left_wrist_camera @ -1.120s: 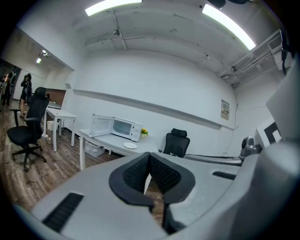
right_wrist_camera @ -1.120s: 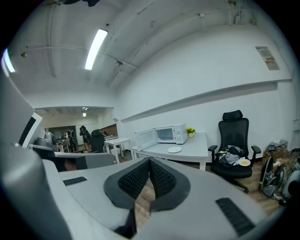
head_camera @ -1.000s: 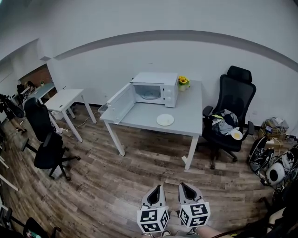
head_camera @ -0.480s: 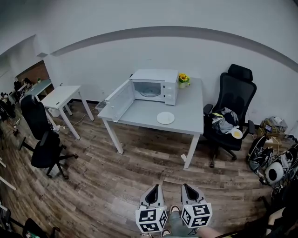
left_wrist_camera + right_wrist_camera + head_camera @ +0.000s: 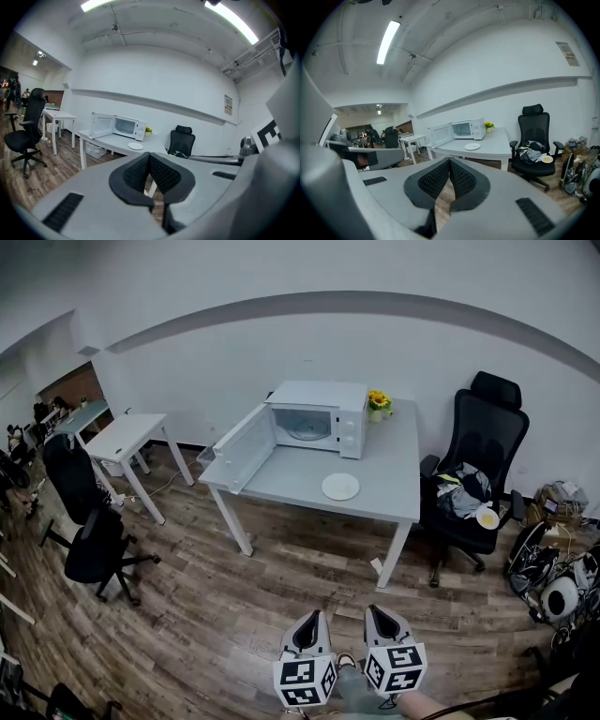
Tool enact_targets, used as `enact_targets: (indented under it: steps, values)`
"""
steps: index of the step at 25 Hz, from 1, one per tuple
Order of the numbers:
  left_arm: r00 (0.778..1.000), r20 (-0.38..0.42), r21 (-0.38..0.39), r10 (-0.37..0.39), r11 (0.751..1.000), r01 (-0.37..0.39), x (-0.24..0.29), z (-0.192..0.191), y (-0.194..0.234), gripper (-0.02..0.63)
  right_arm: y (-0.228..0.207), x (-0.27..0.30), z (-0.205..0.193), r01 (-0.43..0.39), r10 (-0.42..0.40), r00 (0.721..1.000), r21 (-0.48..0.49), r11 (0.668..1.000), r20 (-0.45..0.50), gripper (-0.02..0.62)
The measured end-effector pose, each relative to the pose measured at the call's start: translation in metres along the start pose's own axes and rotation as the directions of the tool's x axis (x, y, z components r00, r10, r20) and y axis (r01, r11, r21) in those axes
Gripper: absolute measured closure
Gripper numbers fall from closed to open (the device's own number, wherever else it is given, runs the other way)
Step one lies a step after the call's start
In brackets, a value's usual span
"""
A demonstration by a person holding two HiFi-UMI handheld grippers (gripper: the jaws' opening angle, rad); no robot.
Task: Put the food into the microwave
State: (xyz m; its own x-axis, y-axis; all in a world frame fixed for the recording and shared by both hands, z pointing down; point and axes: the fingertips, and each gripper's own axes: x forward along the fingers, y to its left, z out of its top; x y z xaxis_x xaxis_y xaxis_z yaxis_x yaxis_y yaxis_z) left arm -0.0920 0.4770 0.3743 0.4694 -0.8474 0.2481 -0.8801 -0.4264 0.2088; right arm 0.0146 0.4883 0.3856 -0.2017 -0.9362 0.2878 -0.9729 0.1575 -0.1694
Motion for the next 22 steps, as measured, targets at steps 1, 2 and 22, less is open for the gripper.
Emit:
enact_targets:
  steps: [1,2,22]
  values:
    - [1.0,0.0,0.001,0.004,1.0,-0.004,0.007,0.003,0.002,0.604,-0.003,0.007,0.004,-0.003,0.003,1.0,-0.002,1.0,0.002,0.58]
    - [1.0,0.001,0.001,0.009,1.0,-0.009,0.015,0.006,0.005,0.604,-0.005,0.015,0.008,-0.007,0.007,1.0,-0.004,1.0,0.003,0.579]
    - [0.998,-0.009,-0.011,0.061,0.998,-0.061,0.142,0.05,0.024,0.604,-0.056,0.141,0.063,-0.078,0.078,0.996,-0.011,0.997,-0.031,0.579]
